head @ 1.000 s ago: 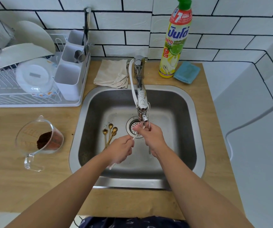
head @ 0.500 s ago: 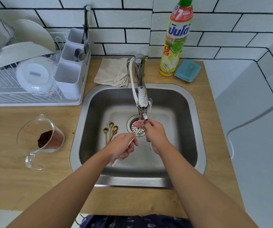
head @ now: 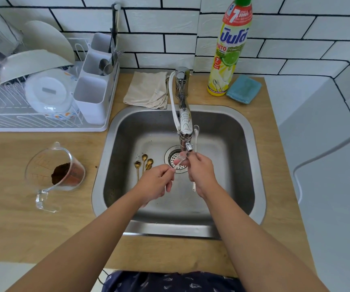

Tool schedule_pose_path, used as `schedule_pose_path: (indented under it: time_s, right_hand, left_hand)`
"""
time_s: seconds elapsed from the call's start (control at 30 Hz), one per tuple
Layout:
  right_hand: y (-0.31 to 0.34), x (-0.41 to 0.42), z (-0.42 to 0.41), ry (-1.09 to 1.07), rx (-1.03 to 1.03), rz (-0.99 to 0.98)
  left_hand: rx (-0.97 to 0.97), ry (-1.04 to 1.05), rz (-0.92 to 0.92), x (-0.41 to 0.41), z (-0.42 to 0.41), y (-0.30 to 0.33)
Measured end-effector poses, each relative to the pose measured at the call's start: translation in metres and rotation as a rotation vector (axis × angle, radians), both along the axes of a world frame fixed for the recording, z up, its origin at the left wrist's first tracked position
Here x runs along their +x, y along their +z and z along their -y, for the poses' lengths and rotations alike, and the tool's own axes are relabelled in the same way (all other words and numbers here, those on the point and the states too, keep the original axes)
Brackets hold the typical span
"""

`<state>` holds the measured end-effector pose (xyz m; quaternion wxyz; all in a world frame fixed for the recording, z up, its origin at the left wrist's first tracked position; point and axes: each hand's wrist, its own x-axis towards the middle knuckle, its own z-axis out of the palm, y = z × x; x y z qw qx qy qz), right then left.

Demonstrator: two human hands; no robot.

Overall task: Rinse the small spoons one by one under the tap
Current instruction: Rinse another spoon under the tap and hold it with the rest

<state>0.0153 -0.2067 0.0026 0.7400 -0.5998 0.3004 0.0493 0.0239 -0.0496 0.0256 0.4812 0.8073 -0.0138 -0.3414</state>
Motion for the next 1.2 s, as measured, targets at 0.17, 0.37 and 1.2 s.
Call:
schedule_pose_path:
  time_s: [0.17, 0.37, 1.2]
  right_hand:
    - [-0.003, -0.006, 0.002, 0.084, 0.043, 0.017]
    - [-0.002, -0.004, 0.0, -0.023, 0.001, 0.017]
    - [-0.006, -0.004, 0.0, -0.014, 0.025, -0.099]
  left_hand:
    - [0.01, 0.005, -0.016, 0.0, -0.002, 0.003]
    - [-0.098, 0.005, -0.14, -0.002, -0.003, 0.005]
    - [-0.052, 0.049, -0.169, 0.003, -0.008, 0.002]
